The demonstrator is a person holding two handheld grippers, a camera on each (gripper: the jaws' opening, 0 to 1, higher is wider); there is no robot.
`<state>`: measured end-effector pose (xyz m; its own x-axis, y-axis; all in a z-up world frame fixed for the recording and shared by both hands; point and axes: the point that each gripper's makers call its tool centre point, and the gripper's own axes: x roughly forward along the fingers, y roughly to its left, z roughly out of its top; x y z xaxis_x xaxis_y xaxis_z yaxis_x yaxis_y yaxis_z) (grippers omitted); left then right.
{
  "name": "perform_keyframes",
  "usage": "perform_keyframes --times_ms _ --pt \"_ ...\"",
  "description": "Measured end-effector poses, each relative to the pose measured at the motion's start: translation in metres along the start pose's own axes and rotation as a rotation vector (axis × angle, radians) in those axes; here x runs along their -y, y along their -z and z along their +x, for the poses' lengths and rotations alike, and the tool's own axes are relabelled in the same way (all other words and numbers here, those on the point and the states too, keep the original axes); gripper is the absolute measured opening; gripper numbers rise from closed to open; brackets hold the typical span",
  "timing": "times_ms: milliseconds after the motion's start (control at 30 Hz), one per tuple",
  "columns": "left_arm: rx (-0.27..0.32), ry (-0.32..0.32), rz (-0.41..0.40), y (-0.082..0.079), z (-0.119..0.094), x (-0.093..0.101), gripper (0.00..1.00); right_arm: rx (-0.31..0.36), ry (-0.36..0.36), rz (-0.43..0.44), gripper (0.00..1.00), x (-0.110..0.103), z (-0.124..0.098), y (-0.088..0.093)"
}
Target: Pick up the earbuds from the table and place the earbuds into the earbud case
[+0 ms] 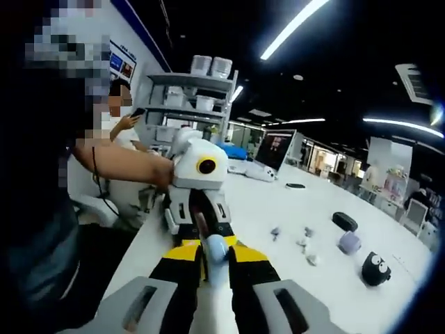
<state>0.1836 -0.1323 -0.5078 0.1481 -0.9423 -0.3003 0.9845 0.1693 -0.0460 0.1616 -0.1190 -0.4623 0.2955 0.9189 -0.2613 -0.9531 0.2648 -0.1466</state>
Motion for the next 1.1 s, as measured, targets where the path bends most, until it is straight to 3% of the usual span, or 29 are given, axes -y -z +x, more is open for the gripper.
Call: perform_keyframes --times_ms 167,267,600,1100 --pt "0.000 -0.003 0.006 0.000 0.000 -0.001 0.19 -0.032 0.047 0.062 0.19 0.012 -0.004 0.011" --pt "0.001 -0.004 0.009 0.000 0.001 -0.001 0.19 -0.024 0.034 0.120 0.23 0.012 -0.002 0.012" --pt "0.002 0.004 0.024 -0.001 0.001 0.000 0.19 -0.064 -0.013 0.116 0.19 0.011 0.010 0.032" --pt "0.003 0.008 0.021 0.000 -0.001 0.000 0.21 -0.032 -0.064 0.140 0.15 0.004 0.013 0.031"
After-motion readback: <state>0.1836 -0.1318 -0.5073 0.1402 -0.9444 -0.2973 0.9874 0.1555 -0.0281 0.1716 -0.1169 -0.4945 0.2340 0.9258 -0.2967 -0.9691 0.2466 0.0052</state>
